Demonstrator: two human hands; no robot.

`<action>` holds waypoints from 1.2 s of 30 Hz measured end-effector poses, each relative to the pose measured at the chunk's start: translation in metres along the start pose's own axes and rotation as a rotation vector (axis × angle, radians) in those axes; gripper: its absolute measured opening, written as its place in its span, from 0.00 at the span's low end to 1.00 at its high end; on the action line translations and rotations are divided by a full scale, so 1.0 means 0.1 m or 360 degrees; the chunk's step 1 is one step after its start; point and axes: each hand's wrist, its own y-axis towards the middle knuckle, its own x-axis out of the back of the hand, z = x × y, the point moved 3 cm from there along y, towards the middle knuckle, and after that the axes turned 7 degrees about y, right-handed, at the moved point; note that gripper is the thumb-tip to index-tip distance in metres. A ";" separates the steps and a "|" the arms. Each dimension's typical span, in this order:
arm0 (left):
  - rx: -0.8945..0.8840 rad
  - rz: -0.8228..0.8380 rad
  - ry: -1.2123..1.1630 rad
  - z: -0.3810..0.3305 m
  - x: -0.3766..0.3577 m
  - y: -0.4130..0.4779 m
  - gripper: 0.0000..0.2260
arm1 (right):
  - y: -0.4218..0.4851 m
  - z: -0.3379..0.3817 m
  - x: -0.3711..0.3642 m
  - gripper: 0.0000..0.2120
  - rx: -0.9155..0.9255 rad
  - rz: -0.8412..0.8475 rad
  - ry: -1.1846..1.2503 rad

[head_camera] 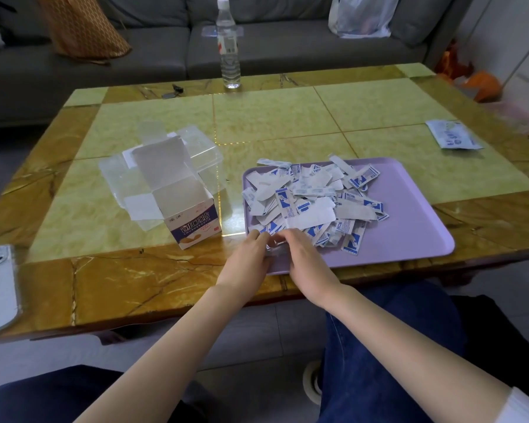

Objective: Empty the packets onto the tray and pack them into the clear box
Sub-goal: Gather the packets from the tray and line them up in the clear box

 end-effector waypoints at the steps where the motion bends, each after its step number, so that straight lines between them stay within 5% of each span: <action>1: 0.0009 -0.0010 -0.0014 0.01 0.00 0.00 0.13 | 0.01 -0.01 0.01 0.20 0.0007 0.0011 -0.0045; 6: 0.0063 -0.0135 0.0094 0.07 0.02 -0.03 0.05 | 0.03 -0.08 0.07 0.16 -0.0011 -0.0002 -0.0327; 19: 0.0099 -0.0216 0.0072 0.15 0.08 -0.08 0.06 | 0.07 0.04 0.06 0.11 0.0190 0.0160 -0.0515; 27: 0.0116 -0.0937 0.0228 0.29 0.72 -0.18 0.15 | 0.23 0.20 0.19 0.14 0.0123 0.0095 -0.0472; 36: 0.0445 -0.0706 0.0728 0.59 0.98 -0.16 0.04 | 0.51 0.52 0.09 0.13 0.0264 0.0081 -0.0461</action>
